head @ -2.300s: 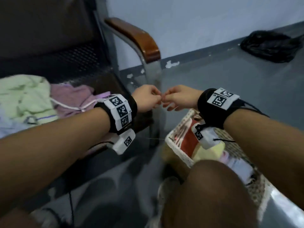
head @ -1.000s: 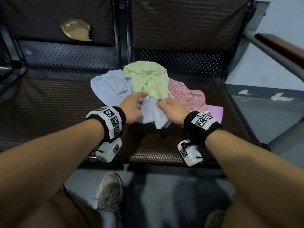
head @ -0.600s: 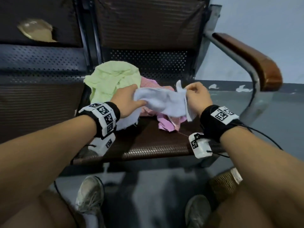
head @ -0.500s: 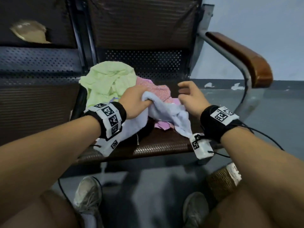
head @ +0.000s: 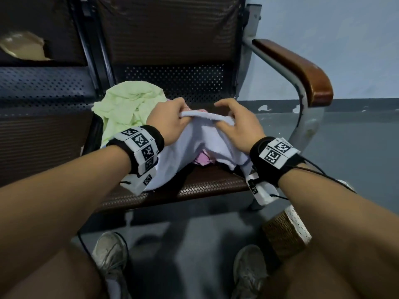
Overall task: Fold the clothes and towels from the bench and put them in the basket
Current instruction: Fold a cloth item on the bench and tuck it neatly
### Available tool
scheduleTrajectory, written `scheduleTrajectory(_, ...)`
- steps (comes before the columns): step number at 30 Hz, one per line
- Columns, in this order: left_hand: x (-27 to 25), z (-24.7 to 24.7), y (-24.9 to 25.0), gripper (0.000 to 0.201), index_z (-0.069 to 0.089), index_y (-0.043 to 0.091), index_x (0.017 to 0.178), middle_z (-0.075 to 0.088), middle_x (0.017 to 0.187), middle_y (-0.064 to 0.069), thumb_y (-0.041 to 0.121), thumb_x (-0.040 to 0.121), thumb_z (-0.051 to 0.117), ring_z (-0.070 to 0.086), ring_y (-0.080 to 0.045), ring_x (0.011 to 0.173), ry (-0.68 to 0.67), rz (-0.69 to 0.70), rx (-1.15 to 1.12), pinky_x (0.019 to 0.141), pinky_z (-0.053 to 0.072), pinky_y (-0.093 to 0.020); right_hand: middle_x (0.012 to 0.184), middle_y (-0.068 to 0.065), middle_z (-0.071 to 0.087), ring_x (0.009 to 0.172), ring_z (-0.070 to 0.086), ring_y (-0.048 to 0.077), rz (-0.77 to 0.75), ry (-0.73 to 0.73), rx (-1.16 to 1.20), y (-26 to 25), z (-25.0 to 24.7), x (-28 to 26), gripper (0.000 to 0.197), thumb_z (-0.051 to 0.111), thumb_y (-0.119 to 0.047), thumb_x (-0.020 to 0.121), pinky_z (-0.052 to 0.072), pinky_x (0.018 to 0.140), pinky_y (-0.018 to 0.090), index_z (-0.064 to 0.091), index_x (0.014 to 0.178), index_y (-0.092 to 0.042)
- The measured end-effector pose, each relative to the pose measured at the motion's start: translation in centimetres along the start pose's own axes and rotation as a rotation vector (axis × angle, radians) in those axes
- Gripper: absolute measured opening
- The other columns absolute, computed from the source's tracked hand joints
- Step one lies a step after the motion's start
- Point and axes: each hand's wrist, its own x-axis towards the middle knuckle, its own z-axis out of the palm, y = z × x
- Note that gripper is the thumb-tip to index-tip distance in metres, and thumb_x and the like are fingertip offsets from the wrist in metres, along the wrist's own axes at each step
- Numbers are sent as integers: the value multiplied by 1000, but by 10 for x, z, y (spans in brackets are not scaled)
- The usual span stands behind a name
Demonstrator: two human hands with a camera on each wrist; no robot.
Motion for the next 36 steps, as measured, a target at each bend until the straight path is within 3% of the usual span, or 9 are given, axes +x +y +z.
scheduleTrajectory(3,2,-2,6,43,54,8,72,58,70,-5,37,103,44,52,-25,69,4,-76,-117,62,41,-40,101,-4,59,90,51,7,-33,-38,-53,-1,1,0,20,56,-30,100,42,81,25,71,110,-24)
scheduleTrajectory(6,5,-7,12,54,41,13,58,51,62,-5,42,104,38,45,-22,61,-28,-205,-155,55,29,-36,73,-7,57,63,49,0,-14,53,101,-9,1,2,17,47,-21,103,37,59,17,60,93,-20)
scheduleTrajectory(9,13,-10,7,51,65,6,105,63,122,-20,39,107,26,57,-35,104,-128,-371,-69,86,41,-38,76,-8,59,66,53,-2,8,150,193,-14,-3,6,10,46,-17,102,37,60,11,55,101,-19)
scheduleTrajectory(12,21,-17,1,50,50,-1,138,50,144,-23,29,106,28,50,-38,128,-131,-563,-244,106,37,-40,72,-11,58,56,50,9,-62,36,203,-20,-4,1,27,50,-11,98,41,59,20,50,123,-22)
scheduleTrajectory(17,27,-17,10,22,65,9,105,64,103,-11,4,97,45,62,-21,84,-23,-596,-935,81,56,-36,80,-4,61,57,52,7,-112,-287,109,-31,1,-6,45,40,4,83,42,59,32,55,108,-30)
scheduleTrajectory(21,27,-20,24,24,66,9,89,65,90,-10,-3,97,46,64,-18,81,79,-503,-1202,75,54,-27,111,3,69,88,60,13,10,-577,-192,-33,10,-9,42,48,0,82,52,84,33,73,99,-30)
scheduleTrajectory(25,21,-20,39,19,60,12,84,61,81,-9,-6,90,59,58,-17,68,85,-479,-1174,60,51,-28,115,4,71,102,65,22,201,-345,-60,-37,8,-4,28,53,-14,87,52,94,36,76,99,-26)
scheduleTrajectory(29,14,-20,60,23,57,10,77,56,73,-9,-10,87,58,57,-17,66,-65,-461,-1200,60,51,-26,70,-3,68,75,62,18,271,-203,170,-46,16,3,33,60,-42,90,45,67,32,64,66,-20)
scheduleTrajectory(36,17,-21,49,25,57,11,78,59,77,-8,-11,89,54,61,-15,68,73,-381,-1098,63,55,-26,67,-2,52,69,46,15,508,61,637,-34,30,21,32,39,-12,97,38,65,31,51,68,-20)
